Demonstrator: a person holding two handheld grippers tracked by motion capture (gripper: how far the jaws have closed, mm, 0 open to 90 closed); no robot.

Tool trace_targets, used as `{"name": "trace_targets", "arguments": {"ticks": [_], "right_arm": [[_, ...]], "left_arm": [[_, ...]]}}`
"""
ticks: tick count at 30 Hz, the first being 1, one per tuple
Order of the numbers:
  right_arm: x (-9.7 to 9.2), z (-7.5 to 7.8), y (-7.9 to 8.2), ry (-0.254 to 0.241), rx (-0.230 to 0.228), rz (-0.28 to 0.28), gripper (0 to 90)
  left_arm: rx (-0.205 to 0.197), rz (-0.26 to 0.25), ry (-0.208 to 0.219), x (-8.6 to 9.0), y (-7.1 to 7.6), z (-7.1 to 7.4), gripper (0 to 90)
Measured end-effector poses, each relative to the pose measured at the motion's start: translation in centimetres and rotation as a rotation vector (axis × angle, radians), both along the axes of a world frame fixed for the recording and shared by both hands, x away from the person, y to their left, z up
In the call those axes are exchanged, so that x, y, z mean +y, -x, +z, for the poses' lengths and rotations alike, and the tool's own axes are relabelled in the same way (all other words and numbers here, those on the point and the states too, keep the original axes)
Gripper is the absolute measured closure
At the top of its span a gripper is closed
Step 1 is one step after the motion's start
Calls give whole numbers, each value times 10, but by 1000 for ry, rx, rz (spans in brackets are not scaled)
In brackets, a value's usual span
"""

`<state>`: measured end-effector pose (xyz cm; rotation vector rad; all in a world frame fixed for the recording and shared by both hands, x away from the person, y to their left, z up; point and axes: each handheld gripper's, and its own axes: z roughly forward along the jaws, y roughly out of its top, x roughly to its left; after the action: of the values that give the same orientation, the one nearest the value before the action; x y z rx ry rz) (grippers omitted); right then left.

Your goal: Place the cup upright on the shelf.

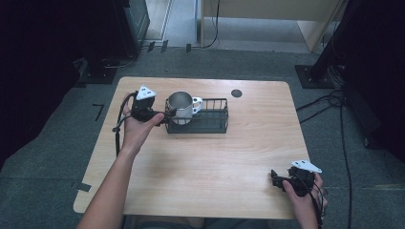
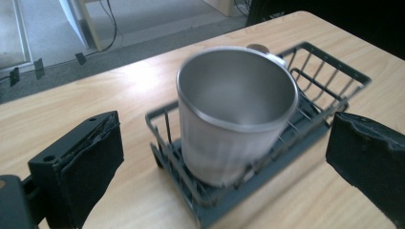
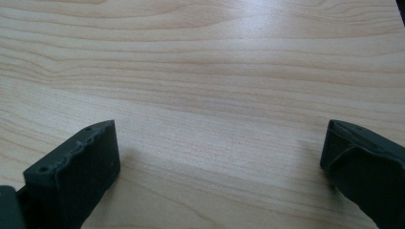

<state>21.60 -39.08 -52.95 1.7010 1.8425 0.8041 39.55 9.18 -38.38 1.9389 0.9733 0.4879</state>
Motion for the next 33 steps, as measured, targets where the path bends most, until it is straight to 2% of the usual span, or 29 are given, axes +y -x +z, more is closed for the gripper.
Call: {"name": "trace_targets", "arguments": {"ticks": [7, 10, 16, 25, 30, 33], "right_arm": [[0, 0, 0, 0, 0, -1, 0], [0, 0, 0, 0, 0, 0, 0], [0, 0, 0, 0, 0, 0, 0], [0, 0, 0, 0, 0, 1, 0], [0, 0, 0, 2, 0, 1, 0], [0, 0, 0, 2, -1, 1, 0]], "left_arm": [[5, 22, 1, 21, 28, -13, 0], [-1, 57, -20, 31, 40, -21, 0], [18, 82, -32, 49, 61, -41, 0], [38, 116, -40, 69, 86, -64, 0], [54, 138, -39, 80, 95, -76, 0], [61, 157, -53, 86, 100, -83, 0]]}}
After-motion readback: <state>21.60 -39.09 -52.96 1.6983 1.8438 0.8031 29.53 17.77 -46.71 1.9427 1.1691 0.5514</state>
